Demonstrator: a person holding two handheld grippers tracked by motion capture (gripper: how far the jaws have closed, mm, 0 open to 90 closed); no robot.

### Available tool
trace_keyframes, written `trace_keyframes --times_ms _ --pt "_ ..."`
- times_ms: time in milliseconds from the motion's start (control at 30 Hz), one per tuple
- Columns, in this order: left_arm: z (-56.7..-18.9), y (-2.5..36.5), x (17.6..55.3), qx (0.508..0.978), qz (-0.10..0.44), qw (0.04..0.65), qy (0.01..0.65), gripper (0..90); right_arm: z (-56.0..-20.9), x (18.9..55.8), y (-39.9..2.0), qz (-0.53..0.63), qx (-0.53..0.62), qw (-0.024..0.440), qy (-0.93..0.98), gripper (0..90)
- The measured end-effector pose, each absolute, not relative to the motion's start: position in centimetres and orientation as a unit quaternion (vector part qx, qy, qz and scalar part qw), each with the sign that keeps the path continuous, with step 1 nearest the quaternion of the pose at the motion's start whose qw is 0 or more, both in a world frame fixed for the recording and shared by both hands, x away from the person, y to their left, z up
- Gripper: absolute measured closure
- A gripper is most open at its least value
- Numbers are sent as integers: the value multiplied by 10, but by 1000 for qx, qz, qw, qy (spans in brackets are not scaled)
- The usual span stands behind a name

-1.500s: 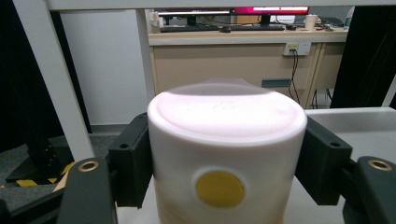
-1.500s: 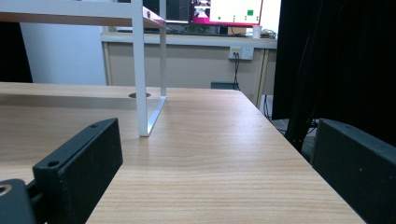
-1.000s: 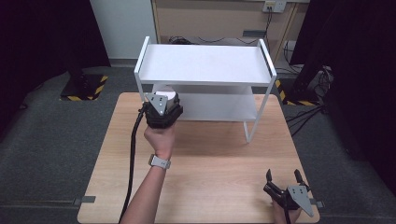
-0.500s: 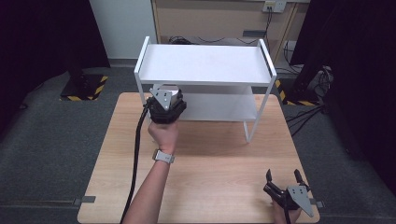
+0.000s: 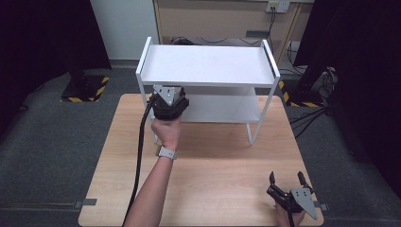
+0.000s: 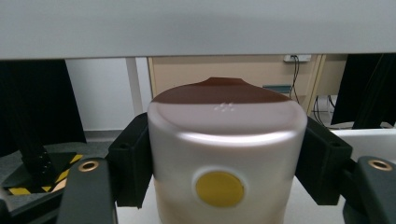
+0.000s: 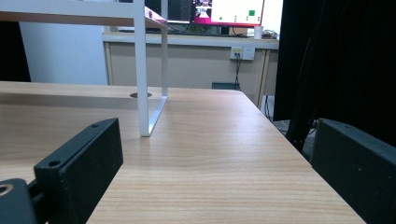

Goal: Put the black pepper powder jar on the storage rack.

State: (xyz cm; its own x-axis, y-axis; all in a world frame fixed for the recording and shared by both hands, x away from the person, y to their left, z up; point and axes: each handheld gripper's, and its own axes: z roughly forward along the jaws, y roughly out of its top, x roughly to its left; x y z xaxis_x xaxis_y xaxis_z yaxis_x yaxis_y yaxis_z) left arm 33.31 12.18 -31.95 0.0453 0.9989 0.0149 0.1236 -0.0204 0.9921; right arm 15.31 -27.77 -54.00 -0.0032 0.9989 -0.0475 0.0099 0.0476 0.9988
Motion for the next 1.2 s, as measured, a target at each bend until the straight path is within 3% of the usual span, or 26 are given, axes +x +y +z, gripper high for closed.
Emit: trace_keyframes --times_ms 1200 --pt "-326 127 350 551 461 482 502 307 -540 153 -279 489 487 507 517 26"
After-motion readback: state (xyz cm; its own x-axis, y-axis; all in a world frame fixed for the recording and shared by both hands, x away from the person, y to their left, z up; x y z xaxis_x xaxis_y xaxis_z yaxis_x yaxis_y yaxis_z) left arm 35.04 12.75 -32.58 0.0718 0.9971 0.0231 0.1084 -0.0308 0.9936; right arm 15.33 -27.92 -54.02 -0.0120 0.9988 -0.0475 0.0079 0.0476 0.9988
